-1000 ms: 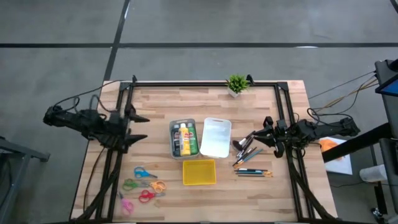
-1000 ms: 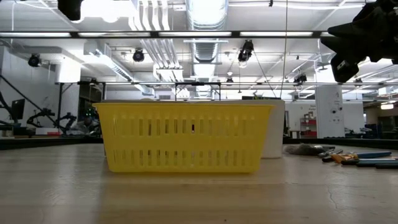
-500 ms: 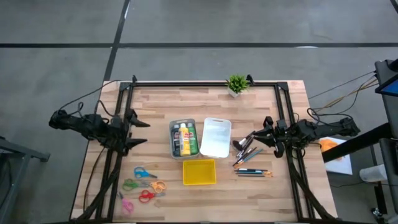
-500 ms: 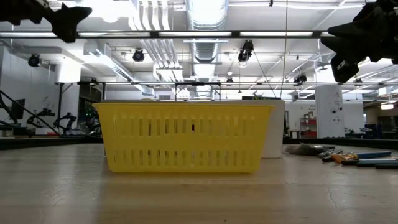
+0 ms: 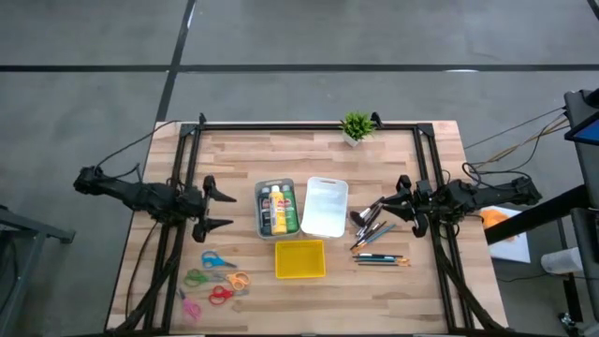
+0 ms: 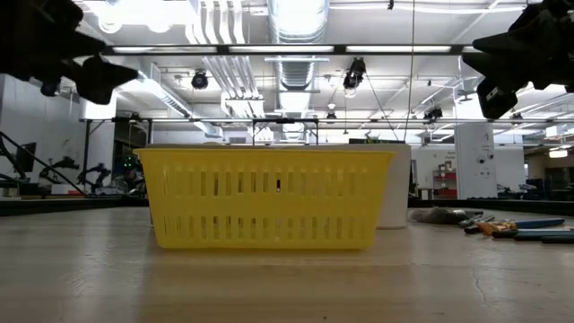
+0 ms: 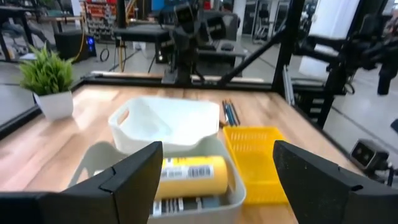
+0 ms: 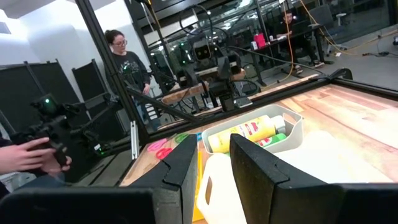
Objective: Pick & Place Paint Supplies
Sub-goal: Put the silver paint brush into the white bin
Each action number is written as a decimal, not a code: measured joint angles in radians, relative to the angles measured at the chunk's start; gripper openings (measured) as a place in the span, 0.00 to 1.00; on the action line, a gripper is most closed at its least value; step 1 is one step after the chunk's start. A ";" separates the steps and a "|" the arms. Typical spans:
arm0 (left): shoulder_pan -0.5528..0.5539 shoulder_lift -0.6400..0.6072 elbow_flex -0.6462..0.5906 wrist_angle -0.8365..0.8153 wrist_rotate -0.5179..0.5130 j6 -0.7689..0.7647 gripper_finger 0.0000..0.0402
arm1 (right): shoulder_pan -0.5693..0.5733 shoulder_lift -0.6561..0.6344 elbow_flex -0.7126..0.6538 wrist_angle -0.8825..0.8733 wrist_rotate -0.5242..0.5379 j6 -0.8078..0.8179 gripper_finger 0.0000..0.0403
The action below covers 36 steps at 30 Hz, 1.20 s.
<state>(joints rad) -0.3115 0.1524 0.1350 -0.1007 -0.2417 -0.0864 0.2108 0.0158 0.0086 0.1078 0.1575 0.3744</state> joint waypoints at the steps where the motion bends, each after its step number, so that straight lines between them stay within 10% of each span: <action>1: 0.000 0.000 -0.008 0.000 0.000 0.000 0.76 | 0.000 0.000 0.000 0.000 0.000 0.000 0.23; 36: 0.000 0.001 -0.043 -0.159 0.000 -0.003 0.76 | 0.000 0.000 0.000 0.000 0.000 0.000 0.23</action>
<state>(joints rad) -0.3111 0.1532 0.0917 -0.2592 -0.2417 -0.0891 0.2108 0.0158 0.0089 0.1078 0.1576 0.3744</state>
